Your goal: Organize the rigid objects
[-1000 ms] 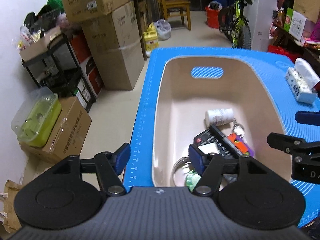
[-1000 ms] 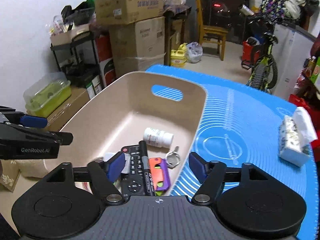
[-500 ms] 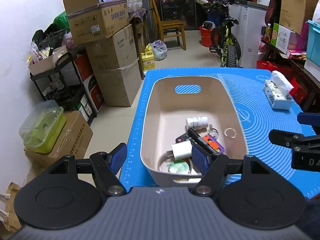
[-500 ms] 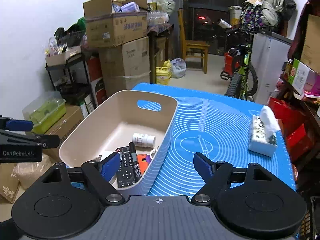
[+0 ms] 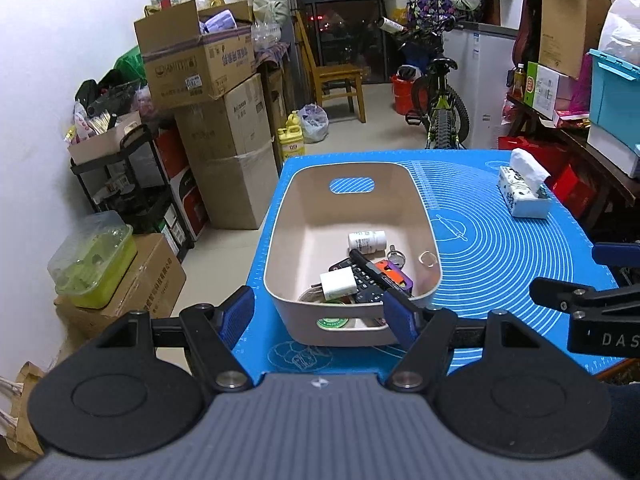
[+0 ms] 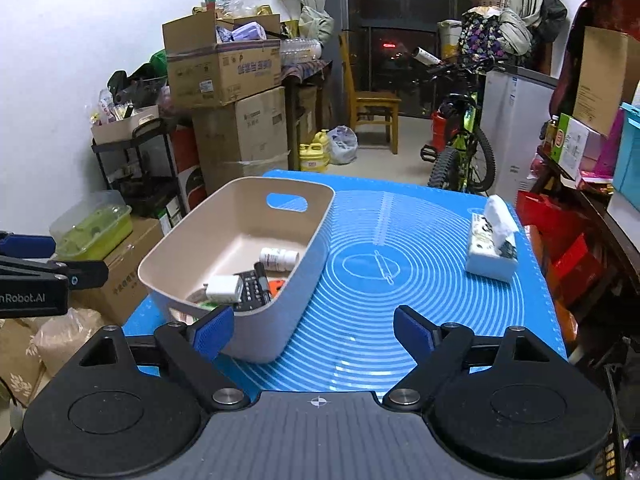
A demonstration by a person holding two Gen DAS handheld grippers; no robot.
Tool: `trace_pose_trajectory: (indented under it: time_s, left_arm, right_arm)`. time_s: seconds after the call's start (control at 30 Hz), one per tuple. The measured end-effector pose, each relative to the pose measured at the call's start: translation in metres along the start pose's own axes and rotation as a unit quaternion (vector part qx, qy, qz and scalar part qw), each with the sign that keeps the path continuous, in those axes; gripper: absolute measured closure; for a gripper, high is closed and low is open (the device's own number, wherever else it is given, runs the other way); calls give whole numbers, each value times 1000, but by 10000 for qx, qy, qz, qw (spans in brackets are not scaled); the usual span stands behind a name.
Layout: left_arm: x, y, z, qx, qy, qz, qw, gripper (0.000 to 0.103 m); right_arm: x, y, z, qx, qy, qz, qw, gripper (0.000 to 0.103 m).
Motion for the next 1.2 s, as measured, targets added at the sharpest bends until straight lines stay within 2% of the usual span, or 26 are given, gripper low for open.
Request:
trace_pose_trajectory:
  time_s: [0.4, 0.8, 1.2]
  left_arm:
    - [19, -33, 10, 43, -10, 4, 10000, 31]
    - [26, -57, 11, -21, 29, -96, 9999, 31]
    - [26, -65, 9, -6, -26, -76, 10000, 31]
  right_arm:
    - [12, -35, 29, 129, -171, -167, 9996, 15]
    - [5, -48, 46, 286, -199, -148, 9993, 15]
    - [2, -54, 48, 385, -279, -7, 9989, 15]
Point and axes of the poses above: each gripper's, at about its wrist camera, not at the fingertips, and z roughly against the way its jaws point, x to its right, y to its top, the point moved 9 cm from there along -z, roughly the way its jaws point, and after that the axes turned 10 degrees about -y, right-handed, at the moved point
